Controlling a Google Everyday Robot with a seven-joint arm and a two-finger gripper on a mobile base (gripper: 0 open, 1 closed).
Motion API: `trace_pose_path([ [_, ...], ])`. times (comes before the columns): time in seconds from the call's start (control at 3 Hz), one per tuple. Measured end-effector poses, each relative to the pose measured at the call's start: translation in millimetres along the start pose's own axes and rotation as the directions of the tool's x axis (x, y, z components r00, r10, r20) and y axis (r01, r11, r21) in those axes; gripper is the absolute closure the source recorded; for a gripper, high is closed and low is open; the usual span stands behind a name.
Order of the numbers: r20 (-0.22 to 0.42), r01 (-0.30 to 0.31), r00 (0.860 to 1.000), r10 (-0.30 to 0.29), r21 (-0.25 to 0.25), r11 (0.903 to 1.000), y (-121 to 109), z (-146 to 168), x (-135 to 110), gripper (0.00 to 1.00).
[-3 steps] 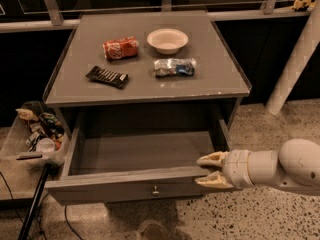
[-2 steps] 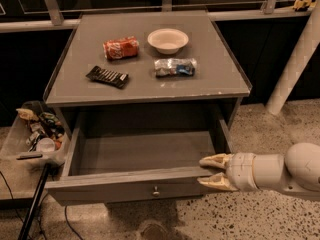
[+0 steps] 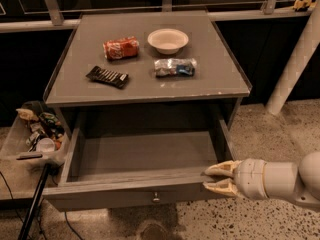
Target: Open top drawer
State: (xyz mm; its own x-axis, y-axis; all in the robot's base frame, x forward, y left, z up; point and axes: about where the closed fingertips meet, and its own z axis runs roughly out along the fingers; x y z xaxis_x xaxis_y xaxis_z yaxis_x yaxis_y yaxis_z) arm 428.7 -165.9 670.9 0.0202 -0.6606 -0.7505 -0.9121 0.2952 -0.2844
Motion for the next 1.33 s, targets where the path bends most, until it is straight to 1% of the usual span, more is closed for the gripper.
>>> trace_pose_path([
  [0.33, 0.005, -0.012, 1.000, 0.011, 0.016, 0.9998, 11, -11, 3, 1.00],
  [0.67, 0.035, -0.024, 0.999, 0.023, 0.035, 0.9991, 32, -25, 3, 1.00],
  [1.0, 0.047, -0.052, 0.998, 0.049, 0.082, 0.9953, 48, -49, 12, 1.00],
  [1.33, 0.044, -0.057, 0.998, 0.053, 0.091, 0.9942, 49, -53, 15, 0.81],
])
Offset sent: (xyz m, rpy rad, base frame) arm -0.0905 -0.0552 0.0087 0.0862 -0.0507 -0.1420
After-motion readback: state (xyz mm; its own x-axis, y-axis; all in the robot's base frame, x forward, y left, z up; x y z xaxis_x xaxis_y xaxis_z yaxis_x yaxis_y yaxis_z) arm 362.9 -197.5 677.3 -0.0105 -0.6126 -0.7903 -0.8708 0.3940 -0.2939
